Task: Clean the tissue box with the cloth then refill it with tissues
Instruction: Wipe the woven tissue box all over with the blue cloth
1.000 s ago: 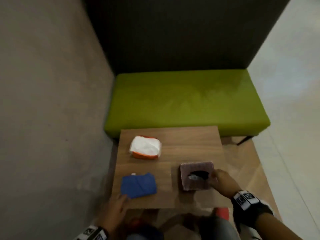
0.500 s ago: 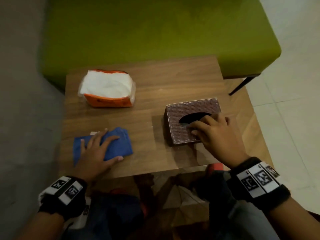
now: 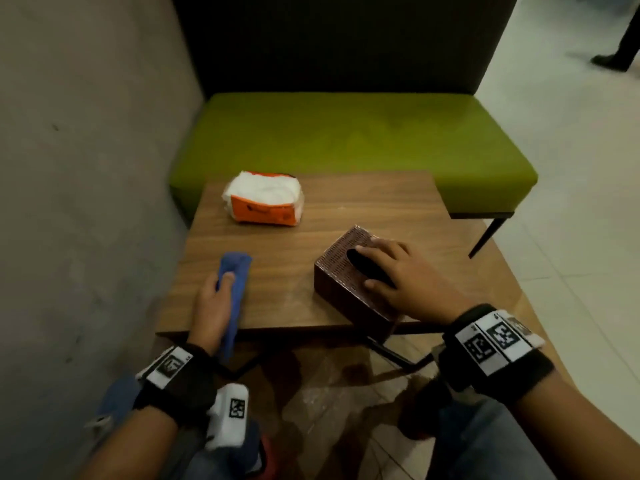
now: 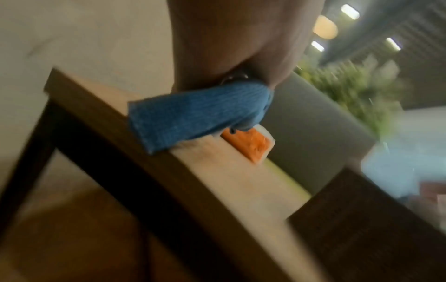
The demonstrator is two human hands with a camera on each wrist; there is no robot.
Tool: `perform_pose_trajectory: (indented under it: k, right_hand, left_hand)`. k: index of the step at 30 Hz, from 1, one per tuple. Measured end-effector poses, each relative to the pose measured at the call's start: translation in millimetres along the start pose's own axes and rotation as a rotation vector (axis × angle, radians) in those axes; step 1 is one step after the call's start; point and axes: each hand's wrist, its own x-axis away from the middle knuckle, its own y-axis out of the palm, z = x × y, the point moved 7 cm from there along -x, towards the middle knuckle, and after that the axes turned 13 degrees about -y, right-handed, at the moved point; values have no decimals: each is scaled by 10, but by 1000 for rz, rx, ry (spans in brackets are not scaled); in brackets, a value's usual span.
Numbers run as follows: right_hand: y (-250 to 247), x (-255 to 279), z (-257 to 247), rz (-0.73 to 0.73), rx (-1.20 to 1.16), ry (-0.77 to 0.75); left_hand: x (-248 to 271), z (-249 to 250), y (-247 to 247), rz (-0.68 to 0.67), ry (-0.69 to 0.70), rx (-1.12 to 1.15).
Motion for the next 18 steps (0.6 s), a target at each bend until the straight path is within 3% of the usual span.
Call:
perform_pose_trajectory:
  k: [2,3,5,7,12,15,18]
  right_hand:
    - [75,13,73,-66,78,-48]
    - [129,10,110,-98,102,-62]
    - [235,4,137,-123,109,-76]
    - [349,1,103,-86,116,-73]
    - [423,-11,-26,39,111,39]
    - [422,-96,-80,70,142,31]
    - [438,-191,-61,125,92,10]
  left_hand:
    - [145,27,167,-195,-280,413]
    - [217,71,282,-280,-343,515]
    - [289,146,550,-399,-346,526]
    - [297,148,796,-382,-295,400]
    - [240,437,1024,-143,150,12]
    - [322,629,1115,-172,401,-84]
    - [556,570,1080,-177,515,-47]
